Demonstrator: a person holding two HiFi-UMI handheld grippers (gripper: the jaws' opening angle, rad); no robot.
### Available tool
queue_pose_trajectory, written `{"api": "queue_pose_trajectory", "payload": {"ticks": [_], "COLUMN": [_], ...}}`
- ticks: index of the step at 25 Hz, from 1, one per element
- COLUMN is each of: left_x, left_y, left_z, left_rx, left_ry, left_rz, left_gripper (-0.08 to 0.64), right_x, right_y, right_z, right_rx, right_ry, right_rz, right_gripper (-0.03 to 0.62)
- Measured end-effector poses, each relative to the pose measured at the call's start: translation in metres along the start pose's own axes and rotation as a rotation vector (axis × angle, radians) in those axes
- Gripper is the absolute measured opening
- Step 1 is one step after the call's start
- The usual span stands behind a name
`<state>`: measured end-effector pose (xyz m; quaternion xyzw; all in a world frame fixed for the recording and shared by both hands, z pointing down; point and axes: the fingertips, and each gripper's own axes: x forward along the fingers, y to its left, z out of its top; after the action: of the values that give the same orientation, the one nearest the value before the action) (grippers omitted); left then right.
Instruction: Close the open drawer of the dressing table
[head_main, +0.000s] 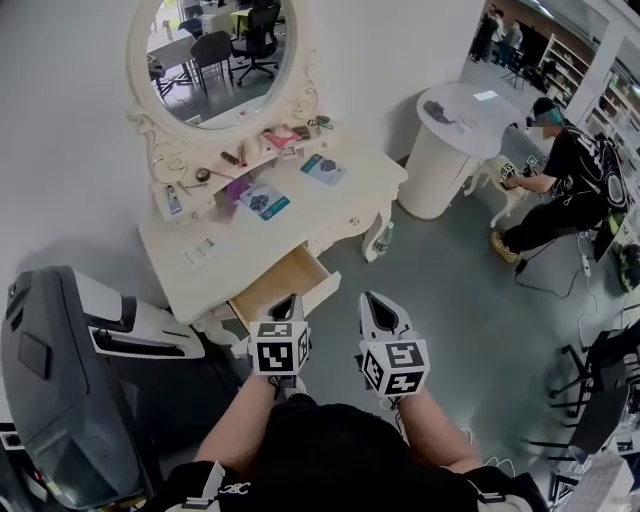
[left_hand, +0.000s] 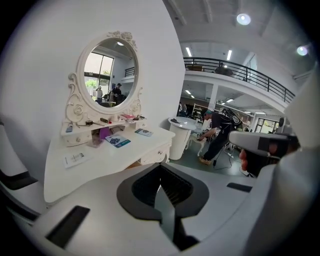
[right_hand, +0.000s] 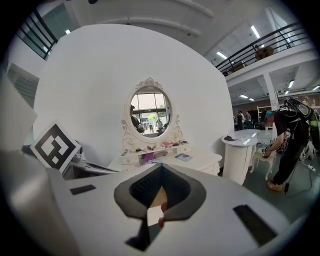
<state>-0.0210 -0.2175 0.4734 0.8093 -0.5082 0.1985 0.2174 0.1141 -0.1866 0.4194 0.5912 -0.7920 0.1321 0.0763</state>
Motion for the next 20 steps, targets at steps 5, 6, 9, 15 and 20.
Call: {"api": "queue_pose_trajectory", "payload": {"ticks": [5,6,9,15,20], "left_x": [0.017,0.019,0.025,0.037,0.042], "left_y": [0.021,0.025,0.035,0.048,0.048], "left_z": [0.011,0.013,0.017,0.013,0.009], "left_rx": [0.012,0.015,0.017,-0.001,-0.019], "left_ry": [0.010,0.008,0.007,0.024,0.024], "left_rz": [-0.036,-0.043,-0.061,-0.084,-0.091], "left_gripper": [0.008,0.008,0.008,0.008,0.008], "right_x": [0.027,0.032,0.046,0.061,0.070], "right_y": [0.005,0.008,0.013,0.021,0.017], "right_z": [0.008,0.009,0.011,0.007,0.006], "right_rx": [0.021,0.026,0.031,0.016,0.018], "right_ry": [-0.001,-0.001,0.003,0.039,0.059], "right_rz": [-0.025,-0.028,-0.039,-0.044,-0.031], "right_gripper": [0.009,0.009,0.009,0.009,0.009]}}
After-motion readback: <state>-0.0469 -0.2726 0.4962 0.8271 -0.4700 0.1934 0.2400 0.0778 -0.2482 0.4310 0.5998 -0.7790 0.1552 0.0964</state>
